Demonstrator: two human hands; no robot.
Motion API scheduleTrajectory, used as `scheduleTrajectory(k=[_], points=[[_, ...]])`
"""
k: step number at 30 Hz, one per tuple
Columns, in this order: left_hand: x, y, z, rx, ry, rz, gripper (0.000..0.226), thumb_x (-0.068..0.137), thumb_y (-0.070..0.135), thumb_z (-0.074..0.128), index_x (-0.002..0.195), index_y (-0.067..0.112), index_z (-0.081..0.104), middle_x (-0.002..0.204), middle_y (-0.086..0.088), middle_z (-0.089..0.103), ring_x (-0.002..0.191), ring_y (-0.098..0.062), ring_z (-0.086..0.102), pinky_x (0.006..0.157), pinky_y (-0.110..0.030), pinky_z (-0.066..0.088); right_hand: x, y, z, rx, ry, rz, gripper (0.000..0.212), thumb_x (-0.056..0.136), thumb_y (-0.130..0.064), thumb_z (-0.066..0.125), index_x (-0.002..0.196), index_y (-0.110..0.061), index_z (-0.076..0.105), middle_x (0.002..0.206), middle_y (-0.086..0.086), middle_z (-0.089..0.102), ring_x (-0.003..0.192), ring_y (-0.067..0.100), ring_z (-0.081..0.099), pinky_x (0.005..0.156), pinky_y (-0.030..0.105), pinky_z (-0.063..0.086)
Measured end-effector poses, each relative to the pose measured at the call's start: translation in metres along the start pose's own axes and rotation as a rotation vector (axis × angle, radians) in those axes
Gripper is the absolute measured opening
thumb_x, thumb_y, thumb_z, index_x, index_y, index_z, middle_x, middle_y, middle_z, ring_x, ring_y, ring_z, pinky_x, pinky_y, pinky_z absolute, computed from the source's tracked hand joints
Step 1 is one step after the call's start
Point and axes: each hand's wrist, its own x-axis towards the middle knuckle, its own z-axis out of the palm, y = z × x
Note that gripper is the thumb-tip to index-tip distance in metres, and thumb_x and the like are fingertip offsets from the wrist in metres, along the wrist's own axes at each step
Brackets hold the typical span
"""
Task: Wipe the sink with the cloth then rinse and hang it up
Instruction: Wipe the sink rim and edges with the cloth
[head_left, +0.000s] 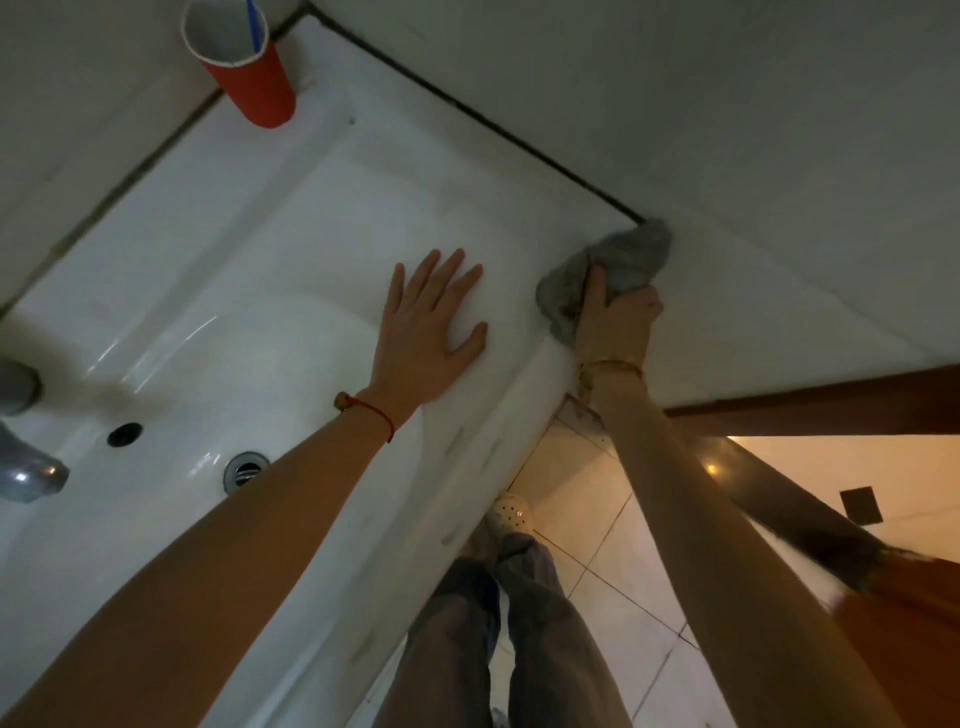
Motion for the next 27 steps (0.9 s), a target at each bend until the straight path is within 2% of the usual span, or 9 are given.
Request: scheduleTrajectory(k=[2,7,10,13,17,21,24,25,27], points=[[0.001,0.001,-0.001,-0.01,0.002,-0.002,0.061,0.096,0.052,0.04,0.152,0.027,0.032,0.161,0.001,0.029,0.152,-0.021,0.019,0.124,-0.05,0.011,0.004,-0.001,-0.001,-0.021,0.008,0.021,0.064,0.094,-0.046,0.044,0.132,0.004,0.033,0.137,0.026,0.037,0.123,0.036,0.04,0.102,0.041,0.033],[0.002,0.002,-0.002,-0.011,-0.009,-0.008,0.062,0.096,0.052,0.04,0.152,0.027,0.031,0.162,0.001,0.027,0.152,-0.021,0.017,0.125,-0.049,0.008,-0.066,0.03,0.006,0.014,-0.116,-0.093,0.055,0.097,-0.039,0.044,0.136,-0.002,0.029,0.13,0.017,0.039,0.105,0.021,0.045,0.09,0.022,0.037],[0.001,0.002,0.001,-0.002,-0.011,-0.004,0.061,0.097,0.052,0.04,0.153,0.028,0.03,0.162,0.002,0.025,0.153,-0.02,0.015,0.125,-0.048,0.008,-0.073,0.033,0.0,0.02,-0.14,-0.127,0.057,0.095,-0.04,0.045,0.134,-0.001,0.029,0.127,0.017,0.039,0.103,0.021,0.046,0.095,0.03,0.042],[0.002,0.0,0.001,0.021,-0.016,-0.012,0.062,0.097,0.052,0.04,0.153,0.028,0.029,0.162,0.002,0.025,0.153,-0.019,0.015,0.125,-0.048,0.009,-0.014,0.014,-0.006,-0.099,-0.124,-0.143,0.056,0.099,-0.038,0.04,0.136,0.002,0.029,0.134,0.02,0.038,0.111,0.019,0.04,0.093,0.016,0.027],[0.003,0.001,0.0,0.021,0.004,-0.01,0.062,0.096,0.05,0.042,0.152,0.027,0.032,0.161,0.002,0.028,0.152,-0.02,0.018,0.125,-0.048,0.011,0.033,-0.001,-0.014,-0.222,-0.172,-0.126,0.061,0.102,-0.036,0.031,0.143,0.007,0.018,0.143,0.027,0.03,0.131,0.034,0.033,0.108,0.031,0.019],[0.002,0.003,-0.001,0.013,0.008,-0.018,0.062,0.096,0.05,0.044,0.152,0.026,0.033,0.161,0.002,0.029,0.152,-0.02,0.018,0.126,-0.045,0.007,-0.013,0.018,-0.01,-0.009,-0.191,-0.027,0.064,0.096,-0.041,0.044,0.139,0.003,0.025,0.136,0.024,0.04,0.12,0.035,0.045,0.106,0.039,0.034],[0.002,0.001,-0.002,0.011,0.005,-0.021,0.062,0.096,0.051,0.043,0.153,0.027,0.032,0.162,0.003,0.027,0.152,-0.019,0.017,0.126,-0.045,0.006,-0.043,0.026,-0.008,-0.002,-0.229,-0.036,0.067,0.093,-0.045,0.047,0.136,0.002,0.027,0.132,0.021,0.043,0.117,0.035,0.047,0.103,0.047,0.041],[0.003,0.002,-0.002,0.011,0.004,-0.019,0.062,0.097,0.051,0.044,0.153,0.027,0.032,0.162,0.003,0.027,0.152,-0.019,0.017,0.126,-0.045,0.006,-0.044,0.029,-0.01,0.013,-0.24,-0.083,0.063,0.094,-0.041,0.049,0.134,0.003,0.028,0.127,0.018,0.044,0.114,0.034,0.049,0.1,0.044,0.043],[0.003,0.002,-0.003,0.015,0.0,-0.016,0.062,0.097,0.051,0.044,0.153,0.028,0.031,0.162,0.003,0.026,0.152,-0.018,0.017,0.125,-0.046,0.006,-0.031,0.024,-0.015,0.065,-0.265,-0.114,0.058,0.095,-0.036,0.05,0.132,0.003,0.029,0.122,0.014,0.043,0.107,0.022,0.049,0.097,0.028,0.042]])
